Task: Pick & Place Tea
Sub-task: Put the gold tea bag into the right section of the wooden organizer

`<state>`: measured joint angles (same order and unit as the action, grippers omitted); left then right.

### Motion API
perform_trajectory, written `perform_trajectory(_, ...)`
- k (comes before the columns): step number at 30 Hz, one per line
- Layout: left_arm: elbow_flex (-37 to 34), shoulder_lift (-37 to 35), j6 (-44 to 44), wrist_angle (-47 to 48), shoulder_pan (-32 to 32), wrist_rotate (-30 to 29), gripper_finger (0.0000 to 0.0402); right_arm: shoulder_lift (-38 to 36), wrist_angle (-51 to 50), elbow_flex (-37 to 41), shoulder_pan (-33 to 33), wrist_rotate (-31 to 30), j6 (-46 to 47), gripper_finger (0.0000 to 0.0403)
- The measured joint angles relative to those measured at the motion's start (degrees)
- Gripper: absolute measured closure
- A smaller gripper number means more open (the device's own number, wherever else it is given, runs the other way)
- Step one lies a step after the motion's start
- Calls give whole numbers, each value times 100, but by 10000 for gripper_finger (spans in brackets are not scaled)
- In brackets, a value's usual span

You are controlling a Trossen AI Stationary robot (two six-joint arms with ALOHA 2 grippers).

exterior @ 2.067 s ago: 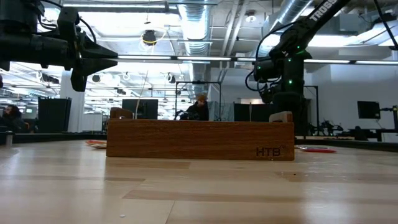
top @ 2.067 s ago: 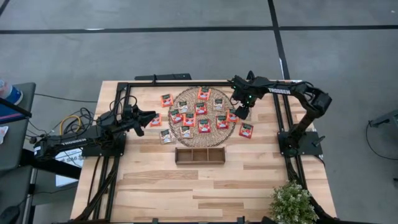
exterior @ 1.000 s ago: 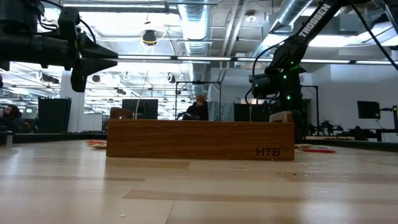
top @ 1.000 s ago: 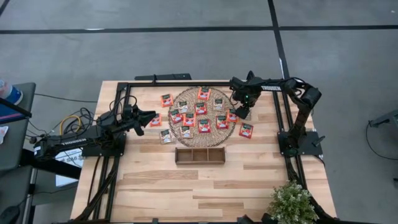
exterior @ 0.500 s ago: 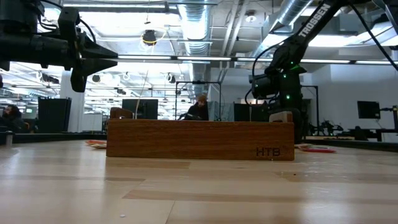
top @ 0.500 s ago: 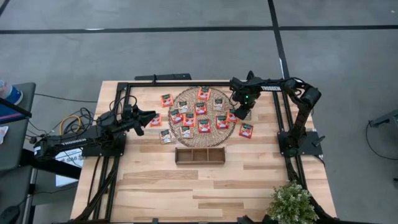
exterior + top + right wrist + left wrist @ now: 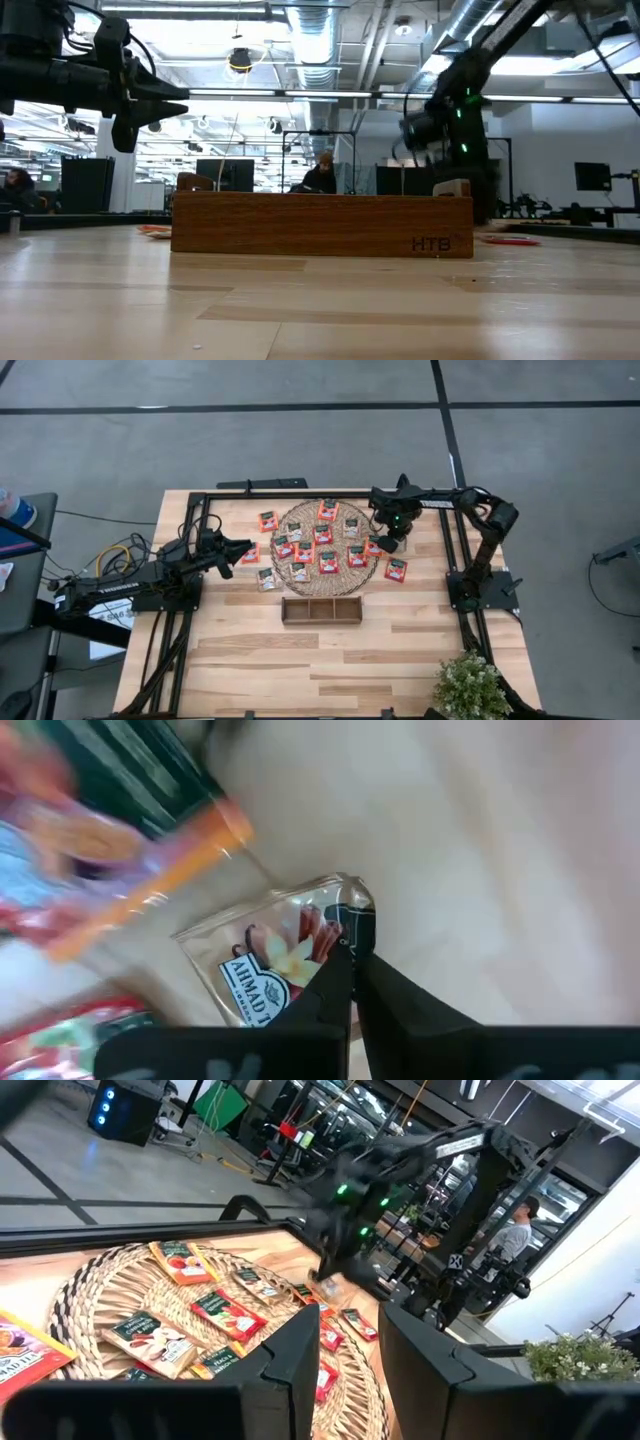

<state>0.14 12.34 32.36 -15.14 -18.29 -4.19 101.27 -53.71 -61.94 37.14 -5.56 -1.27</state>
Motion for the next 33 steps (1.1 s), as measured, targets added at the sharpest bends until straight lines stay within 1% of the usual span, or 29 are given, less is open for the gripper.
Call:
perform_trajectory(4,0,0,0,4,1,0,305,-502,-251,-65,-407,-229,313,401)
perform_trajectory(8,0,0,0,4,-1,0,305,-1188,-286,-106,-1020,-360,601,401)
perform_trajectory(13,0,0,0,4,-1,0,305,-1945,-204,-104,-2170,-779,802,401)
perform_trajectory(18,0,0,0,4,-2,0,305,-2346,192,-107,-3431,-1376,1151,402)
perform_trajectory(22,0,0,16,7,-1,0,305,-2276,475,-109,-4268,-1912,1472,402)
perform_trajectory(26,0,-1,26,10,-2,0,305,-1889,584,-159,-4829,-2005,2037,402)
perform_trajectory(30,0,0,26,11,0,0,305,-1261,344,-646,-5227,-2011,2486,402)
perform_trajectory(33,0,-1,24,15,1,0,305,-672,-11,-1352,-5430,-2152,2888,403)
